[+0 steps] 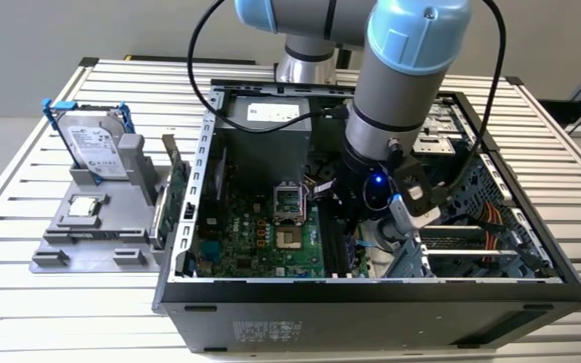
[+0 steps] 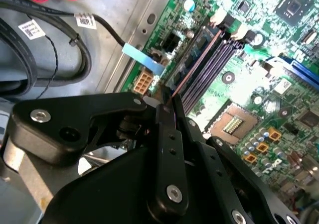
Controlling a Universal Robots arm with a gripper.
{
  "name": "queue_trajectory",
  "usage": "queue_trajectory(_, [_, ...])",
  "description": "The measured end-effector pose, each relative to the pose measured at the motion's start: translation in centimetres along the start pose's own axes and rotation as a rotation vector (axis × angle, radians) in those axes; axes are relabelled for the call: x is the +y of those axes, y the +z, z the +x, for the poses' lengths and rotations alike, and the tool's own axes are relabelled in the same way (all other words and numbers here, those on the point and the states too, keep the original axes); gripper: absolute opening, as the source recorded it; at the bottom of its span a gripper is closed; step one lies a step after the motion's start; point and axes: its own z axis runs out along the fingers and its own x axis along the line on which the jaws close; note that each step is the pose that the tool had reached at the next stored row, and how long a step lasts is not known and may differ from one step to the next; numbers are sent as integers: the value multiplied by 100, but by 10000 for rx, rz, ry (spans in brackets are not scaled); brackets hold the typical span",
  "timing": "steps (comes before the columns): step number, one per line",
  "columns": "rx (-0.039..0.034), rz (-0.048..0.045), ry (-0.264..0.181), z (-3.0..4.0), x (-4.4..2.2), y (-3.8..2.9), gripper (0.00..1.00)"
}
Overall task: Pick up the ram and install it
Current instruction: 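Insert the ram into the slot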
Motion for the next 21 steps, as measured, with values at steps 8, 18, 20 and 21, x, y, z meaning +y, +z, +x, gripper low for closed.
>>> queue_trajectory(8, [-81, 5, 159, 26, 3, 29, 0])
queue_trajectory(18, [-134, 0, 278, 36, 13, 38, 0])
queue_trajectory(20, [-135, -90, 280, 36, 14, 47, 0])
queue_trajectory(21, [-130, -132, 280, 36, 12, 42, 0])
